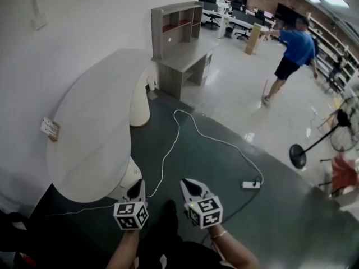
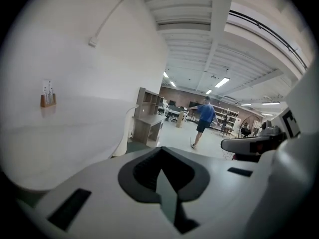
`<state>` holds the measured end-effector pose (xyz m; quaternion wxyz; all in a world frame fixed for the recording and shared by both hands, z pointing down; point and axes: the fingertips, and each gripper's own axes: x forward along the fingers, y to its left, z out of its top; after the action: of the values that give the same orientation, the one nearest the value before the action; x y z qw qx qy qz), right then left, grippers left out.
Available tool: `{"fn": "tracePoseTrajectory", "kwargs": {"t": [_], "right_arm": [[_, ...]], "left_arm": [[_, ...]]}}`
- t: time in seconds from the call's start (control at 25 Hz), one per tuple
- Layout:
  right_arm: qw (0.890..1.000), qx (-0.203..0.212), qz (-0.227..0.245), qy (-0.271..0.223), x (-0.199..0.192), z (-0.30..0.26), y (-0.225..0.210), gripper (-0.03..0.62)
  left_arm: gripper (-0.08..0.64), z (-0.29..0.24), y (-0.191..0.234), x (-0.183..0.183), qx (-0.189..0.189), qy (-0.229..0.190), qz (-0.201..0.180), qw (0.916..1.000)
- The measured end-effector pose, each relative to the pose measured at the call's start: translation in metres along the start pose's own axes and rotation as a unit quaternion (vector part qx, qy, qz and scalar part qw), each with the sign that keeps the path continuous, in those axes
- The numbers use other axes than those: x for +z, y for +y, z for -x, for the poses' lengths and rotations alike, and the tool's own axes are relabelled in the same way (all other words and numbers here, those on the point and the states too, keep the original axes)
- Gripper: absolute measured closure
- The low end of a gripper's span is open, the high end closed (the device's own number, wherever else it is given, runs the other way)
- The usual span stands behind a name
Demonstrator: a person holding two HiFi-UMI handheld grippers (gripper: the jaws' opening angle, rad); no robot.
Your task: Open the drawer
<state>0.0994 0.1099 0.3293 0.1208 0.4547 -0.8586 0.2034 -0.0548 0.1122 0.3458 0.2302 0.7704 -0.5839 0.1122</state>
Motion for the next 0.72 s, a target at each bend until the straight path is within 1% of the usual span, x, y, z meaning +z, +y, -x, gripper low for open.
{"fn": "tracePoseTrajectory", "kwargs": {"t": [0.08,0.2,0.32,0.44,0.56,0.72], "right_arm": [[1.000,-0.005,0.004,0.008,0.010,-0.028,-0.017,0.589],[1.000,-0.018,-0.008,0.022,0.023,-0.061,-0.040,0.589],[0.999,-0.025,-0.014,0.031,0.036,-0.084,-0.054,0.589],[0.999,-0.025,-0.005,0.043,0.042,-0.104,-0.067,0.589],[0.998,-0.018,0.010,0.061,0.043,-0.121,-0.071,0.589],[0.996,0.010,0.024,0.085,0.041,-0.142,-0.071,0.589]], "left_arm": [[0.557,-0.031,0.007,0.015,-0.005,0.006,-0.003,1.0000],[0.557,-0.072,0.014,0.030,-0.021,0.017,0.003,0.9996],[0.557,-0.103,0.011,0.040,-0.039,0.022,0.001,0.9990],[0.557,-0.128,0.008,0.046,-0.046,0.023,0.002,0.9986],[0.557,-0.141,0.010,0.043,-0.046,0.029,0.014,0.9984],[0.557,-0.149,0.013,0.033,-0.033,0.037,0.029,0.9983]]}}
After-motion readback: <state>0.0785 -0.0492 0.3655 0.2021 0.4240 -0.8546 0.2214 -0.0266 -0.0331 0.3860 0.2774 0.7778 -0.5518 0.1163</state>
